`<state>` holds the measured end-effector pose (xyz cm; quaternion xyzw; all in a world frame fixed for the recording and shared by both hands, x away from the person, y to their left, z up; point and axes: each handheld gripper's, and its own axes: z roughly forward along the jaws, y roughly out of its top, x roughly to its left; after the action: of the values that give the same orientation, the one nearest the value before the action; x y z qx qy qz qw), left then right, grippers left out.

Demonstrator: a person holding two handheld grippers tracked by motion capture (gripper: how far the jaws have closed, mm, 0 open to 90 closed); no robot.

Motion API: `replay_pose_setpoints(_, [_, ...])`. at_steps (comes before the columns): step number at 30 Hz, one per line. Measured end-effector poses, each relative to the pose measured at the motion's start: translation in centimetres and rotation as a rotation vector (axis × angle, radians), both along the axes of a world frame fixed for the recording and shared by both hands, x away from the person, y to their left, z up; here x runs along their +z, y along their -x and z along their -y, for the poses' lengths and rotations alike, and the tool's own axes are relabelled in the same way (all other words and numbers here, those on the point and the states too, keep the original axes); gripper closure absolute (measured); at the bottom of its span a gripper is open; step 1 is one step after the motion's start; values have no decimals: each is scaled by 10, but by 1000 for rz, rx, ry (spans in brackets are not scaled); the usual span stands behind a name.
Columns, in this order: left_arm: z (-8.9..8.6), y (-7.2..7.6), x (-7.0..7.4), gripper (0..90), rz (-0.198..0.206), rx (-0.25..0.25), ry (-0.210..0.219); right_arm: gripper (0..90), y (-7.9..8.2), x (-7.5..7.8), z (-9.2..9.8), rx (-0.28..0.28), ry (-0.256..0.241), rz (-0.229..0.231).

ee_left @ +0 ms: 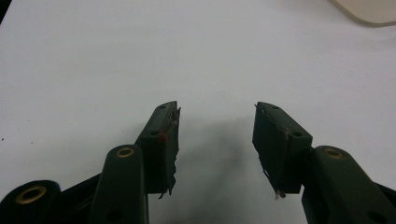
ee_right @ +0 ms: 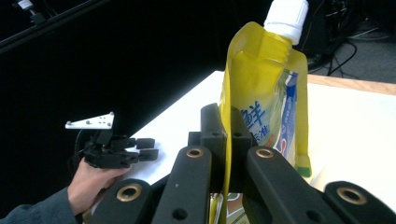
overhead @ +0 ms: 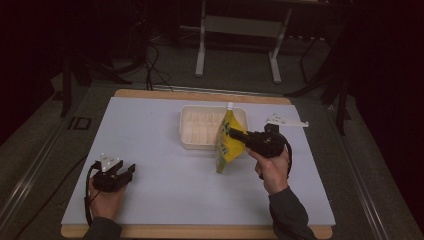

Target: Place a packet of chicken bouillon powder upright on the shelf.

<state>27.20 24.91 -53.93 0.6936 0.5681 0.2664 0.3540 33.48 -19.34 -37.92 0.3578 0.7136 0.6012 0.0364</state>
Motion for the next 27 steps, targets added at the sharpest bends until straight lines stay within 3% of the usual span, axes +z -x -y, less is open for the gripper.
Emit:
replay_pose_setpoints(14, [0, 0, 0, 500, -1, -1, -2, 900, -9, 17, 5, -49, 29, 45])
replay_pose_setpoints(27, [0, 0, 0, 499, -3, 0, -1, 900, -21, 20, 13, -83, 38, 60])
